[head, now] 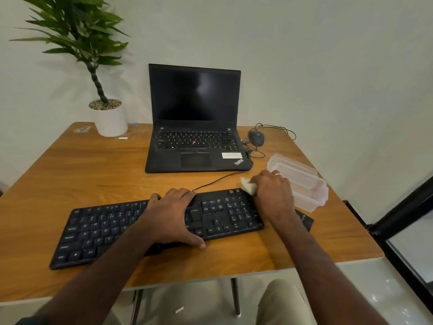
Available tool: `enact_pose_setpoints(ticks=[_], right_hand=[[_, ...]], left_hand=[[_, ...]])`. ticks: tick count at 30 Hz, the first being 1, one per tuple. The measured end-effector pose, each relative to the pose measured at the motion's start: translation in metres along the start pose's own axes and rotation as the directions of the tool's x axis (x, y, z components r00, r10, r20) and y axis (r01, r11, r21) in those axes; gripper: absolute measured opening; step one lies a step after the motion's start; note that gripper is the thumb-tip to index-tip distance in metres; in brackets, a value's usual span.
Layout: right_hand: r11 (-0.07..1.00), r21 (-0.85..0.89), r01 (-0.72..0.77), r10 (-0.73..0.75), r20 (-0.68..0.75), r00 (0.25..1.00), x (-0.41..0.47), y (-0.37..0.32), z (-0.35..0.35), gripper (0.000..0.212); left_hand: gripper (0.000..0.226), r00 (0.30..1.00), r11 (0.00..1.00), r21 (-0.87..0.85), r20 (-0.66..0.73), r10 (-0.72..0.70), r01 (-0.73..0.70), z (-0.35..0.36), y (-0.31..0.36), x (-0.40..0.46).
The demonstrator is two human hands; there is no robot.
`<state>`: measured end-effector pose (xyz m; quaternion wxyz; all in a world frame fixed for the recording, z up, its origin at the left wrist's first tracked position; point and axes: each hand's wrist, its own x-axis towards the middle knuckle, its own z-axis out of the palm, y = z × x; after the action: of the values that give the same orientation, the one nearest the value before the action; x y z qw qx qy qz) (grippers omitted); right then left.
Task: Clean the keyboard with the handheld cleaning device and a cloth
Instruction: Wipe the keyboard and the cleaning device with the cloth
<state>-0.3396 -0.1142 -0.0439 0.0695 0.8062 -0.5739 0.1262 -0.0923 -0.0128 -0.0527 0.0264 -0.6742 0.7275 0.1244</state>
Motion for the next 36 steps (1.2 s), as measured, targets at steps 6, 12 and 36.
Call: enact_pose_setpoints(ticks=[6, 12, 36], right_hand=[[0.987, 0.100, 0.124, -0.131, 0.060, 0.990, -0.011, -0.018, 0.007, 0.038], [0.998, 0.069, 0.008, -0.007, -0.011, 1.000, -0.008, -0.009, 0.003, 0.037], [0.968, 0.216, -0.125, 0.139, -0.053, 0.989, -0.037, -0.031, 0.032, 0.038]], left_hand=[[0.136, 1.000, 1.000, -0.010, -0.014, 0.006, -0.006, 0.000, 0.001, 0.000], [0.137, 1.000, 1.000, -0.002, -0.020, 0.009, -0.009, 0.001, 0.002, 0.000], [0.151, 0.946, 0.924, -0.279, -0.119, -0.303, 0.261, 0.031, -0.145, -0.126]])
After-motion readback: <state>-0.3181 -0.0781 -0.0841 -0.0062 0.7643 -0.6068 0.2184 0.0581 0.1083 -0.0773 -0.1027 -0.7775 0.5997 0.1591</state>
